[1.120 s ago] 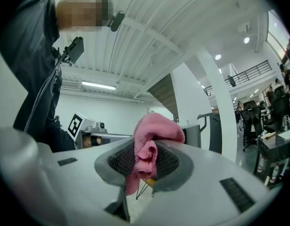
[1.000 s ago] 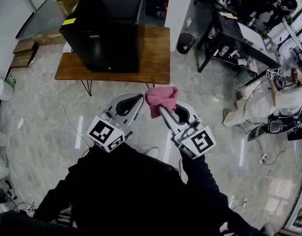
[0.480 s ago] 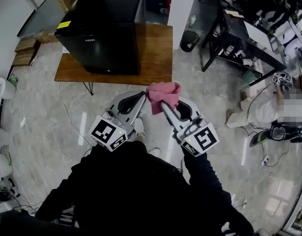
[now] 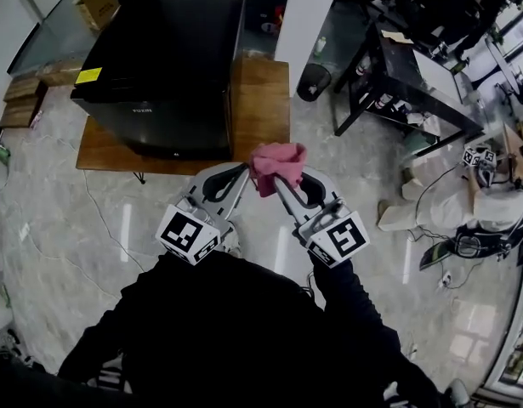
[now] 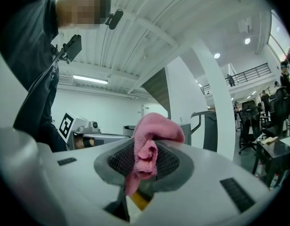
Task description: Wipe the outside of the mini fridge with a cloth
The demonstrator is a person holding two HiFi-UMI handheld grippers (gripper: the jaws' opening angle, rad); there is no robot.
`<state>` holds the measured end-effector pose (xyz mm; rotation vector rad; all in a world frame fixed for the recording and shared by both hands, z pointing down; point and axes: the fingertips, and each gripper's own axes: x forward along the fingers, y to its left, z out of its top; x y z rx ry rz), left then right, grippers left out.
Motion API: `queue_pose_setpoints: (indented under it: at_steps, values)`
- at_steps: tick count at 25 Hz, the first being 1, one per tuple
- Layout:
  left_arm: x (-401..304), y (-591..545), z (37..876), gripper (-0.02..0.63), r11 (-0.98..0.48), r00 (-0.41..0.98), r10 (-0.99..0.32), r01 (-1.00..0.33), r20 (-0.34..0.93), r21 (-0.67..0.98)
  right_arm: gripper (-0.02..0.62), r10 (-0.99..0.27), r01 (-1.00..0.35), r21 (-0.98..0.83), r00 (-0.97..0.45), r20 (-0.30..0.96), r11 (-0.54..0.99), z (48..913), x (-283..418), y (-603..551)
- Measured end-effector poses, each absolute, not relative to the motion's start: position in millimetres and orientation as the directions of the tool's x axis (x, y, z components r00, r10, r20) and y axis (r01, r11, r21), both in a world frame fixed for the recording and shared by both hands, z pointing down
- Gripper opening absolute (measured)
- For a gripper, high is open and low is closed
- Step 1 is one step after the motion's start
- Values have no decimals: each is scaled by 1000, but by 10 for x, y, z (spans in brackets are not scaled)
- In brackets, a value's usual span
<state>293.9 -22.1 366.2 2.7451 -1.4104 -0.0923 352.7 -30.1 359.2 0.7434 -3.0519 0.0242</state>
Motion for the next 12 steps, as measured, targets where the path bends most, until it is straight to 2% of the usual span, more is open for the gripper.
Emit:
queue_pose_setpoints:
  at_steps: [5, 12]
  values:
    - [2630, -607, 3754, 6, -545, 543, -839, -835, -40, 81, 103, -496, -496, -3, -868, 20, 868, 3672, 3294, -746]
    - [2520, -853, 3862, 6, -563, 563, -826, -819, -38, 111, 103, -523, -523, 1, -852, 23, 852, 3753, 3106, -1143]
